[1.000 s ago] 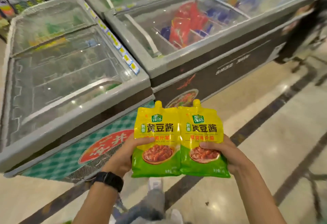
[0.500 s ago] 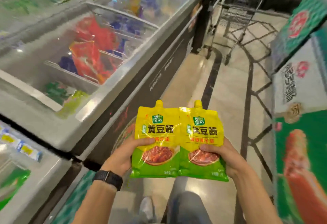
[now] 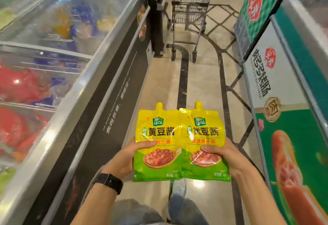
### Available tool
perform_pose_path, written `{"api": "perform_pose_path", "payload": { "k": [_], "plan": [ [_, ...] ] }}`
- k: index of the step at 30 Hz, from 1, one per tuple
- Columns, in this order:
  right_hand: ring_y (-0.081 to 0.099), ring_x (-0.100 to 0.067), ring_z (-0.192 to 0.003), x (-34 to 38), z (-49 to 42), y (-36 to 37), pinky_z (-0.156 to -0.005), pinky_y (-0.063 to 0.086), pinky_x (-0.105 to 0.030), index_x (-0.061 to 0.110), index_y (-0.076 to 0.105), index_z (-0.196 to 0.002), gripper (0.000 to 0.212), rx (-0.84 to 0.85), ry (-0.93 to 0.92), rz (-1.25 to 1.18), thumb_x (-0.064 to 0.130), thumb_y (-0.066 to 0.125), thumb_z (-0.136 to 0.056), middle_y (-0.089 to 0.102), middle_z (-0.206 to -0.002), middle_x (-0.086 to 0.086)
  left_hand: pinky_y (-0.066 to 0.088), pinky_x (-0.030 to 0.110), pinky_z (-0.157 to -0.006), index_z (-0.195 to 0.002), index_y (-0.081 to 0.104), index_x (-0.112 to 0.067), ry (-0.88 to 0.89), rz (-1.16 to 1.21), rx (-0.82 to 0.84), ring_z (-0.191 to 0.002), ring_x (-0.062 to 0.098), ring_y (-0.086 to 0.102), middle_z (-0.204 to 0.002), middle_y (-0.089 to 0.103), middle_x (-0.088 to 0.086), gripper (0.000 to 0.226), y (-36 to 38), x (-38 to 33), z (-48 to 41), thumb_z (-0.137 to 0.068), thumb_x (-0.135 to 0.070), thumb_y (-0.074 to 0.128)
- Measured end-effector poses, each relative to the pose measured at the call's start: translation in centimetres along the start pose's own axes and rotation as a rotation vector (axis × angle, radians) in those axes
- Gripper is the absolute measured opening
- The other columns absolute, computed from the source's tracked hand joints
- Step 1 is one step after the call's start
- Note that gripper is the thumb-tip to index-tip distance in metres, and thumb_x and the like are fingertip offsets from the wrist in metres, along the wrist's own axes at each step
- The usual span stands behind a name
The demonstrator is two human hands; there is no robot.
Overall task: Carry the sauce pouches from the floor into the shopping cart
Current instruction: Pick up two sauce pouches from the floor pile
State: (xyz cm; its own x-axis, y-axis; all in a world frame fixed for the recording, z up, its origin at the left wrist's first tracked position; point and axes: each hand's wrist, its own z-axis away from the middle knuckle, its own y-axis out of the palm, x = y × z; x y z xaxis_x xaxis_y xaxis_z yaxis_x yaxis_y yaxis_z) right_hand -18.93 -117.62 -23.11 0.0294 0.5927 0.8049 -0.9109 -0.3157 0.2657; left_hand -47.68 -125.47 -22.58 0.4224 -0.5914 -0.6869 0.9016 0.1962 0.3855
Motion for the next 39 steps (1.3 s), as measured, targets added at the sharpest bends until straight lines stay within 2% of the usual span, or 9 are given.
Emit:
{"api": "perform_pose_path", "payload": {
  "k": [4,9,12,17,21,25,31,35,39],
  "plan": [
    [0.073,-0.032,-0.089,6.1,-6.6,-2.9,-0.075,0.060,-0.039,0.010,0.072,-0.101,0.086,0.012,-0.032,-0.029,0.027,0.100,-0.021,0.075,-0.102,-0.018,0.054,0.049,-0.096,-0.132,0.061,-0.011,0.024,-0.034,0.019,-0.116,0.039,0.066,-0.128,0.067,0.018,0.064,2.5,-6.3,-7.1,-0.071,-0.017,0.079],
    [0.070,-0.038,-0.098,12.5,-15.9,-6.5,-0.086,0.056,-0.046,0.004,0.068,-0.111,0.096,-0.024,-0.028,-0.035,0.027,0.101,-0.024,0.073,-0.108,-0.021,0.061,0.043,-0.083,-0.130,0.062,-0.009,0.022,-0.031,0.045,-0.109,0.038,0.069,-0.124,0.069,0.019,0.097,4.6,-14.1,-17.4,-0.042,-0.025,0.099],
    [0.070,-0.039,-0.099,17.1,-21.9,-8.5,-0.083,0.056,-0.044,0.005,0.068,-0.110,0.096,-0.058,-0.032,-0.034,0.027,0.100,-0.023,0.073,-0.107,-0.020,0.061,0.043,-0.083,-0.132,0.060,-0.008,0.016,-0.043,0.065,-0.110,0.038,0.069,-0.125,0.069,0.019,0.102,5.5,-19.0,-24.6,-0.039,-0.027,0.100],
    [0.074,-0.030,-0.085,25.7,-30.9,-12.2,-0.065,0.060,-0.035,0.008,0.070,-0.104,0.097,-0.130,-0.059,-0.081,0.027,0.100,-0.014,0.075,-0.100,-0.017,0.061,0.042,-0.082,-0.130,0.062,-0.008,-0.027,-0.057,0.151,-0.106,0.034,0.071,-0.123,0.070,0.018,0.102,8.0,-28.3,-36.2,-0.038,-0.027,0.100],
    [0.072,-0.034,-0.094,32.0,-36.8,-15.7,-0.073,0.060,-0.038,0.013,0.075,-0.099,0.082,-0.172,-0.095,-0.109,0.025,0.101,-0.022,0.074,-0.106,-0.019,0.057,0.047,-0.094,-0.133,0.059,-0.009,-0.007,-0.092,0.218,-0.112,0.037,0.068,-0.126,0.068,0.018,0.102,11.3,-35.3,-44.6,-0.041,-0.026,0.100],
    [0.074,-0.031,-0.089,38.2,-42.7,-20.5,-0.066,0.060,-0.035,0.007,0.066,-0.112,0.102,-0.241,-0.098,-0.133,0.025,0.101,-0.018,0.074,-0.104,-0.018,0.057,0.048,-0.092,-0.132,0.059,-0.010,-0.024,-0.106,0.238,-0.111,0.039,0.068,-0.125,0.069,0.019,0.102,15.4,-41.1,-52.9,-0.040,-0.025,0.100],
    [0.073,-0.033,-0.092,46.2,-53.3,-30.2,-0.077,0.058,-0.041,0.008,0.066,-0.112,0.103,-0.252,-0.057,-0.100,0.027,0.100,-0.017,0.075,-0.102,-0.016,0.057,0.047,-0.093,-0.132,0.059,-0.008,-0.035,-0.089,0.231,-0.111,0.039,0.068,-0.126,0.068,0.020,0.099,22.3,-47.0,-65.7,-0.042,-0.023,0.099],
    [0.071,-0.038,-0.096,52.3,-59.7,-35.8,-0.087,0.055,-0.053,0.006,0.062,-0.118,0.108,-0.245,-0.020,-0.102,0.022,0.101,-0.019,0.074,-0.104,-0.018,0.055,0.049,-0.096,-0.133,0.059,-0.006,-0.046,-0.056,0.194,-0.113,0.041,0.066,-0.127,0.067,0.021,0.099,26.4,-51.1,-73.0,-0.044,-0.023,0.099],
    [0.072,-0.035,-0.094,58.6,-66.3,-39.6,-0.077,0.059,-0.044,0.008,0.062,-0.118,0.103,-0.221,0.004,-0.070,0.018,0.098,-0.023,0.075,-0.104,-0.016,0.062,0.041,-0.082,-0.106,0.078,-0.008,-0.075,0.000,0.169,-0.099,0.035,0.073,-0.119,0.071,0.021,0.078,29.3,-55.4,-78.9,-0.034,-0.024,0.102]
  ]
}}
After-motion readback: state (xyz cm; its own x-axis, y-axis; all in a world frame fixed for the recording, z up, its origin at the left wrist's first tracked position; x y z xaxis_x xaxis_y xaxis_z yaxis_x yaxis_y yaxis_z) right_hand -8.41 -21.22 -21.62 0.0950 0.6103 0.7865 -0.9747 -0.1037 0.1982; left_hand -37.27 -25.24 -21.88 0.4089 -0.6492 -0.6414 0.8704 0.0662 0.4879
